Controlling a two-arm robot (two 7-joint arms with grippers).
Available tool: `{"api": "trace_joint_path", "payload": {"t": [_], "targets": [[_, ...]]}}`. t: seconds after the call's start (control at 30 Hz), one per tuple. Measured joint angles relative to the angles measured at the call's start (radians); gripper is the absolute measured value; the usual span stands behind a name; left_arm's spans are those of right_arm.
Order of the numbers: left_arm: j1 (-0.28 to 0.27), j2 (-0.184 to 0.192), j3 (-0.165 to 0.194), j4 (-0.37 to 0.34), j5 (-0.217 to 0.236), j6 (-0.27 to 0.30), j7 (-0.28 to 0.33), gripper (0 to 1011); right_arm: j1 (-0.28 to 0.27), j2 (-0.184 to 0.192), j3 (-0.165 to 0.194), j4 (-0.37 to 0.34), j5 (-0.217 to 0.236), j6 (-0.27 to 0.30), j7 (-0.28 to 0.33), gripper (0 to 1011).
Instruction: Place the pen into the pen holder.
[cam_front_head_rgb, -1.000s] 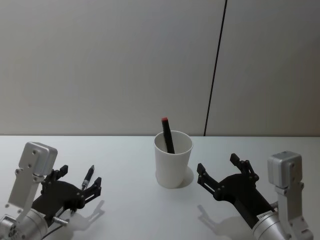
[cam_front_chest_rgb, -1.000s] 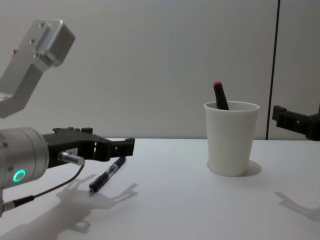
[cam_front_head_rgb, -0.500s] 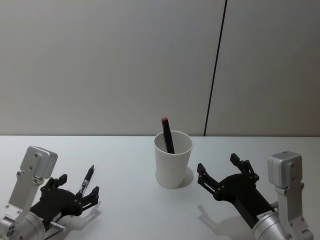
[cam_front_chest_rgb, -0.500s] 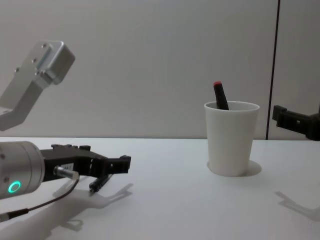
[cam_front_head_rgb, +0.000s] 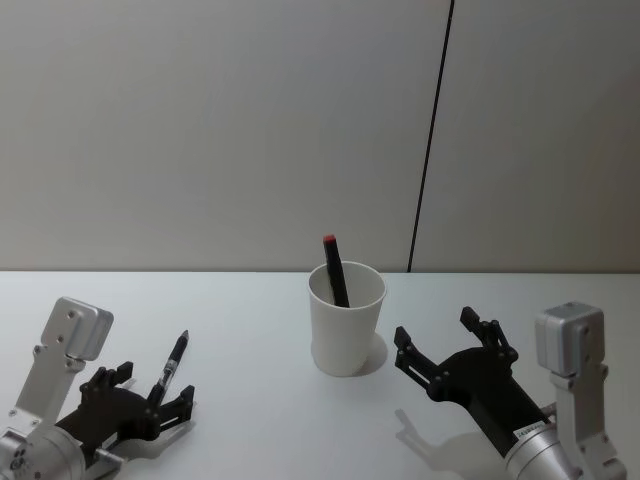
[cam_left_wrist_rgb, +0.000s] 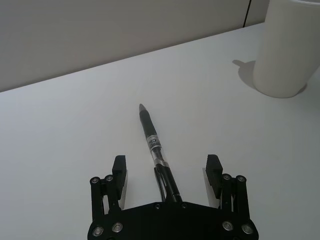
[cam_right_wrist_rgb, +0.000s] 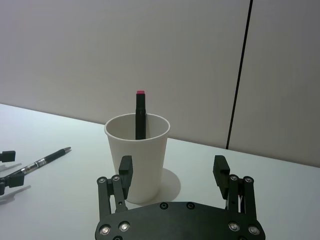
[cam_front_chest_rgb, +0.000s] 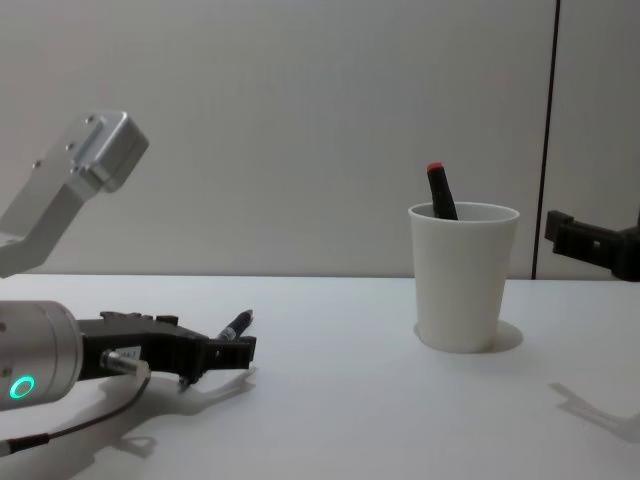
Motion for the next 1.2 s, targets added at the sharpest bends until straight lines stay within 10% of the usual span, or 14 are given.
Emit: {"api": "trace_joint_path", "payload": {"t": [0.87,1.2], "targets": [[0.001,-0.020,-0.034,0.048,-0.020,0.003,-0.035,1002,0.000,0.000,0.000,0.000,0.000,0.000,0.000,1001],[0.001,-0.022,-0.040,0.052,-0.020,0.001,-0.037,794,0.000,0.000,0.000,0.000,0.000,0.000,0.000,1001]]}}
